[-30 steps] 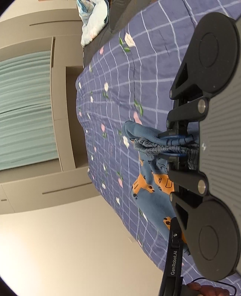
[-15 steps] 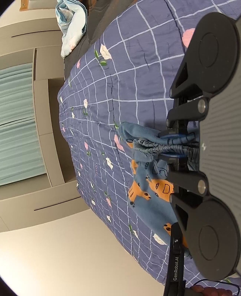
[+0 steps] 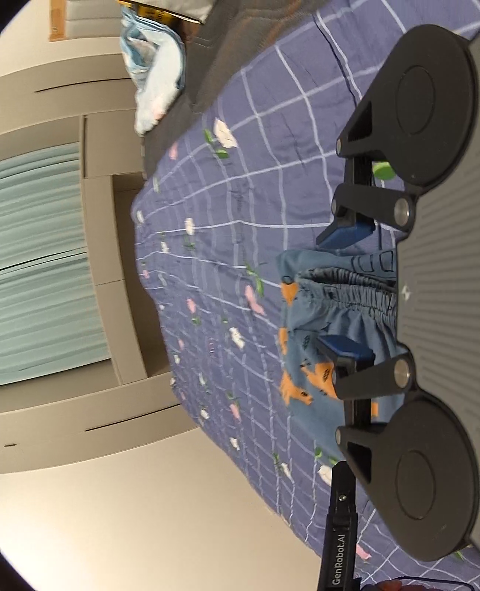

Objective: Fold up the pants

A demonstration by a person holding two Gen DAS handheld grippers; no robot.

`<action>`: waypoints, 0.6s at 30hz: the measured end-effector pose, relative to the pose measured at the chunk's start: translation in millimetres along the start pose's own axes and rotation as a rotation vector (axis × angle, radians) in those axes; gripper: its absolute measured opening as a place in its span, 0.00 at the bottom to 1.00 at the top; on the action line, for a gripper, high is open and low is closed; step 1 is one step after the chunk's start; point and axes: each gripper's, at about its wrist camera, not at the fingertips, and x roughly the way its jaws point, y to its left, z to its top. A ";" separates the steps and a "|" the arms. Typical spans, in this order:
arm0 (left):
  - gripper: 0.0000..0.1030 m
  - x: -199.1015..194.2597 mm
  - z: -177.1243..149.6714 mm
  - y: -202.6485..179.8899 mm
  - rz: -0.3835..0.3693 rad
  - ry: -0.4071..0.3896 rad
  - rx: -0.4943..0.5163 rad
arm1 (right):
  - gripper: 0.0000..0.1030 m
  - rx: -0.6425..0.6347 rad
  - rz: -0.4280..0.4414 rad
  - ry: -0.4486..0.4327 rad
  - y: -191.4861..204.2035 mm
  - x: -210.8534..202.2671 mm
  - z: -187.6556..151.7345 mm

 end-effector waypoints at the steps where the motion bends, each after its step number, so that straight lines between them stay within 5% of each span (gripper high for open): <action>1: 0.80 -7.5 0.2 -1.7 0.008 -0.017 0.009 | 0.70 -0.001 0.003 -0.013 1.1 -6.4 2.0; 11: 0.99 -69.1 -7.4 -2.6 0.057 -0.145 0.022 | 0.97 -0.044 -0.021 -0.099 18.1 -61.4 9.4; 18: 0.99 -107.5 -31.3 0.8 0.099 -0.223 0.048 | 1.00 -0.075 -0.034 -0.142 33.3 -97.0 -0.2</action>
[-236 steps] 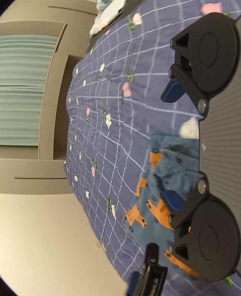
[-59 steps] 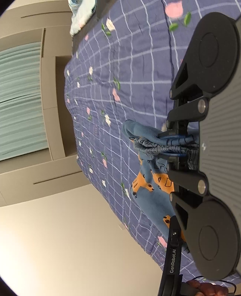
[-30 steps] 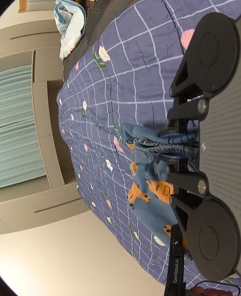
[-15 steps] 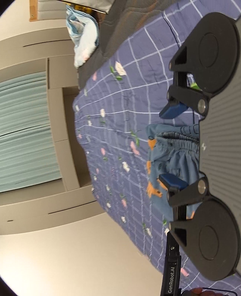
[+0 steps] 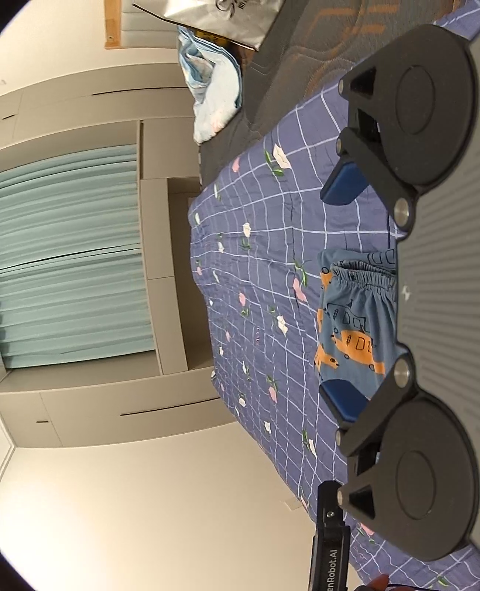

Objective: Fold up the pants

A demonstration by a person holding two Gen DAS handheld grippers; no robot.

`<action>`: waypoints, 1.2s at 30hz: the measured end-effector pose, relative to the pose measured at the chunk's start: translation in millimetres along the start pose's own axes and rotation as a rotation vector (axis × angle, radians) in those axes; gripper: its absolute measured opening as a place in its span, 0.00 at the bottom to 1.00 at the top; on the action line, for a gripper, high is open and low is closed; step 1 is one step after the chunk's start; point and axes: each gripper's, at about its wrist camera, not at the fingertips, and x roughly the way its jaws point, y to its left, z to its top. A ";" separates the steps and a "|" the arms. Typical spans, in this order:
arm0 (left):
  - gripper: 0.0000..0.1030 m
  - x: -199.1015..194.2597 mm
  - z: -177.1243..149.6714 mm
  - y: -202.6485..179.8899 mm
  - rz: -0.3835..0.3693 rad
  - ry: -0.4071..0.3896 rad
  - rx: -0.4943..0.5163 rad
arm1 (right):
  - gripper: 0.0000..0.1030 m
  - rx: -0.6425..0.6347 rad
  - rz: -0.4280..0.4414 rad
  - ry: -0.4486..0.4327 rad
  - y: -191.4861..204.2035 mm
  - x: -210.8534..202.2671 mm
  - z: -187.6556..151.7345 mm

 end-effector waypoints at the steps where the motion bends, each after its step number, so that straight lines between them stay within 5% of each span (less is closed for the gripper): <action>1: 0.99 -6.9 -4.0 1.0 0.007 -0.010 0.007 | 1.00 -0.001 -0.002 -0.007 2.5 -5.5 -1.5; 21: 0.99 -68.4 -69.4 28.3 0.033 -0.079 -0.043 | 1.00 -0.030 -0.062 -0.112 38.6 -78.3 -50.2; 36: 0.99 -76.7 -117.5 29.1 0.047 -0.103 -0.006 | 1.00 -0.049 -0.080 -0.070 40.3 -85.7 -96.6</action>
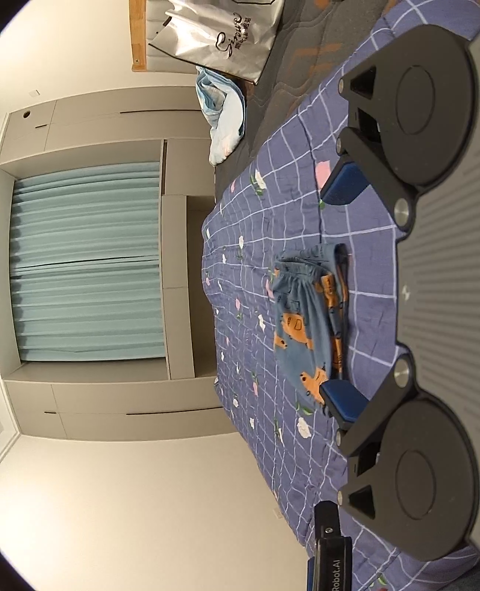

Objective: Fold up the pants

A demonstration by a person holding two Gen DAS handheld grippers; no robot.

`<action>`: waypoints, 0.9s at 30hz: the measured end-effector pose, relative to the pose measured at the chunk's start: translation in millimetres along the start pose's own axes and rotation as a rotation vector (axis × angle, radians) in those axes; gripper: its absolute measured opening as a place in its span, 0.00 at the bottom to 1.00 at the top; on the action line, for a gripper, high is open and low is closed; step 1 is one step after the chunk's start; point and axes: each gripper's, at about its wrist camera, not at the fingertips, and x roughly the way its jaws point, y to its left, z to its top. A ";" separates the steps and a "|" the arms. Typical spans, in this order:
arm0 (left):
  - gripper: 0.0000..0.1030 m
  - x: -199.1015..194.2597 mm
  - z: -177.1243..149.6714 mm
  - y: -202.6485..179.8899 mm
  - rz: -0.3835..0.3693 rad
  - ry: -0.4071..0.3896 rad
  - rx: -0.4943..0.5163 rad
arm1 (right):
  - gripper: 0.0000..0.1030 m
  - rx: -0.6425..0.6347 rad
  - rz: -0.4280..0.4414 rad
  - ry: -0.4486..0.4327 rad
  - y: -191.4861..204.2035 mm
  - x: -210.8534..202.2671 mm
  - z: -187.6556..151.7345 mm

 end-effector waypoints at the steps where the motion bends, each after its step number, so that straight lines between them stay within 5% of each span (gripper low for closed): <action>1: 0.99 1.1 -2.4 -0.2 0.002 0.005 0.005 | 1.00 0.001 -0.002 -0.004 -1.6 -1.2 -2.1; 27: 0.99 14.2 -13.0 -12.4 0.004 0.064 0.063 | 1.00 0.012 -0.016 0.025 -8.0 7.9 -18.6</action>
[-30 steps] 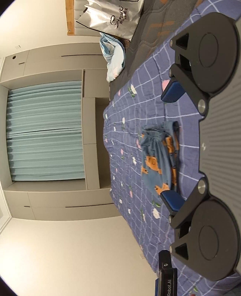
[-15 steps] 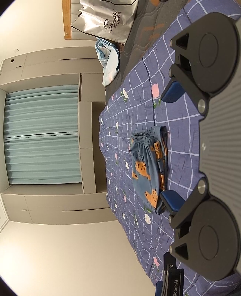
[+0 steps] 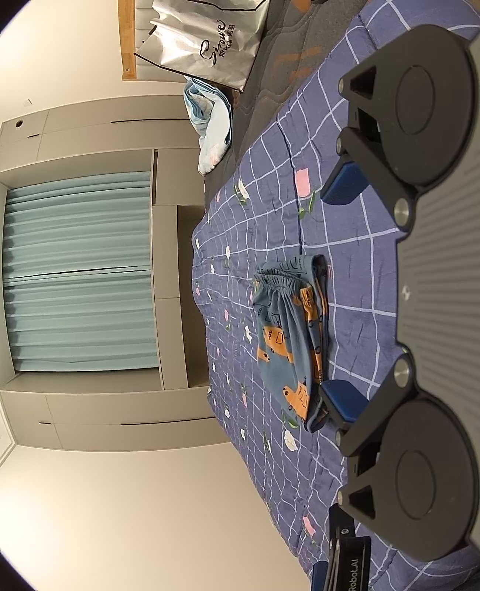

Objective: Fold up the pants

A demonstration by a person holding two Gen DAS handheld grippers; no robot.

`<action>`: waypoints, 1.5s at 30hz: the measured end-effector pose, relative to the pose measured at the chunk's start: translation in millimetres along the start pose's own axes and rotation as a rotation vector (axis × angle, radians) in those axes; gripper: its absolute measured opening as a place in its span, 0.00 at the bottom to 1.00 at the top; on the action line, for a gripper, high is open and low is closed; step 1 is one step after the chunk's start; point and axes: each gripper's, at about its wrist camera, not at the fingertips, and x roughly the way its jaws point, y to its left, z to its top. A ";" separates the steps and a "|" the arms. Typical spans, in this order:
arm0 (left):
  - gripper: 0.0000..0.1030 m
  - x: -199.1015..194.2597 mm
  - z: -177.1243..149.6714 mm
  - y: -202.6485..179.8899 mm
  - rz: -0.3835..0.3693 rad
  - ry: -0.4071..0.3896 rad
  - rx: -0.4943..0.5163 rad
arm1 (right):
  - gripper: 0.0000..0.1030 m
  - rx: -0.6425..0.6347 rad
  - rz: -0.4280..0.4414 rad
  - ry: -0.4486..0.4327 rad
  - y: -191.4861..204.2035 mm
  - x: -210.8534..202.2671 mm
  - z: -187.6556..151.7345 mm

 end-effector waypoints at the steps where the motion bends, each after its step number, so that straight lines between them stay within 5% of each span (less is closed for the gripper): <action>1: 0.99 0.1 0.0 -0.1 0.000 0.000 0.000 | 1.00 -0.001 0.000 0.000 0.2 0.1 -0.1; 45: 0.99 -0.1 -1.1 -0.7 0.000 0.006 0.004 | 1.00 0.000 0.004 0.009 -1.0 2.4 -3.1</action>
